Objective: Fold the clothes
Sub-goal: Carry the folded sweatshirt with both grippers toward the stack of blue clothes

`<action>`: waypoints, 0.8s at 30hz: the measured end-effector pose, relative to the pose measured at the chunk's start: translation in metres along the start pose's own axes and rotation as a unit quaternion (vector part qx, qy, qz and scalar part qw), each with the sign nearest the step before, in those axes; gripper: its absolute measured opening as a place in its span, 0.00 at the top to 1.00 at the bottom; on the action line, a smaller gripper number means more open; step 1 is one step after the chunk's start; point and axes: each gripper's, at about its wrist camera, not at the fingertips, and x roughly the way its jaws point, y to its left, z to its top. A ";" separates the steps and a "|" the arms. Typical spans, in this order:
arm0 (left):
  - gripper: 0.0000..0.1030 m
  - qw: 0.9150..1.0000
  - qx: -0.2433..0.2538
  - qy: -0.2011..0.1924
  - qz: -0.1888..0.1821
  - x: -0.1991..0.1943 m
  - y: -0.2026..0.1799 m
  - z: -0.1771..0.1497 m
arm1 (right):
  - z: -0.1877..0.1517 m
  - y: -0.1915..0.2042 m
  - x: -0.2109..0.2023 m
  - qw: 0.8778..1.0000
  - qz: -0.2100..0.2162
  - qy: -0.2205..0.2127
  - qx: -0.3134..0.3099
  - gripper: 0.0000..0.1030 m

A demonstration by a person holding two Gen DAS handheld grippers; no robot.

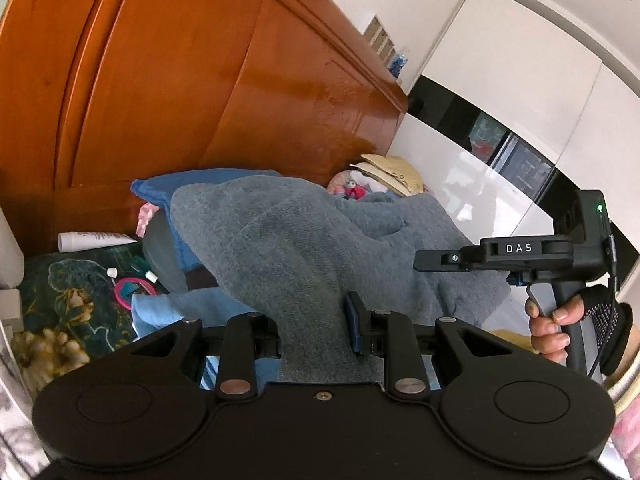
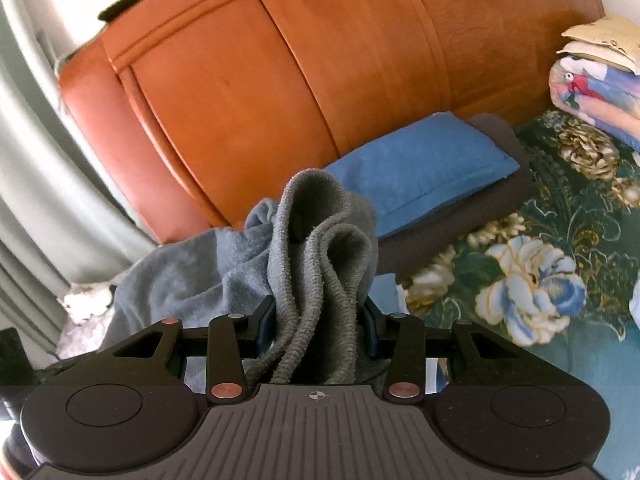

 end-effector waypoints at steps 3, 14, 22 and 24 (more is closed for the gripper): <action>0.76 1.000 -0.011 0.001 0.001 0.014 0.020 -0.004 | 0.002 -0.007 0.024 1.000 0.001 0.013 -0.002 0.62; 0.70 0.999 -0.051 0.012 0.000 0.054 0.076 -0.038 | -0.024 -0.049 0.098 0.998 0.012 0.052 0.033 0.60; 0.62 0.998 -0.057 0.017 -0.012 0.068 0.086 -0.052 | -0.041 -0.068 0.118 0.996 0.004 0.069 0.048 0.51; 0.60 0.998 -0.060 0.014 -0.014 0.068 0.088 -0.055 | -0.043 -0.071 0.119 0.996 0.007 0.068 0.055 0.49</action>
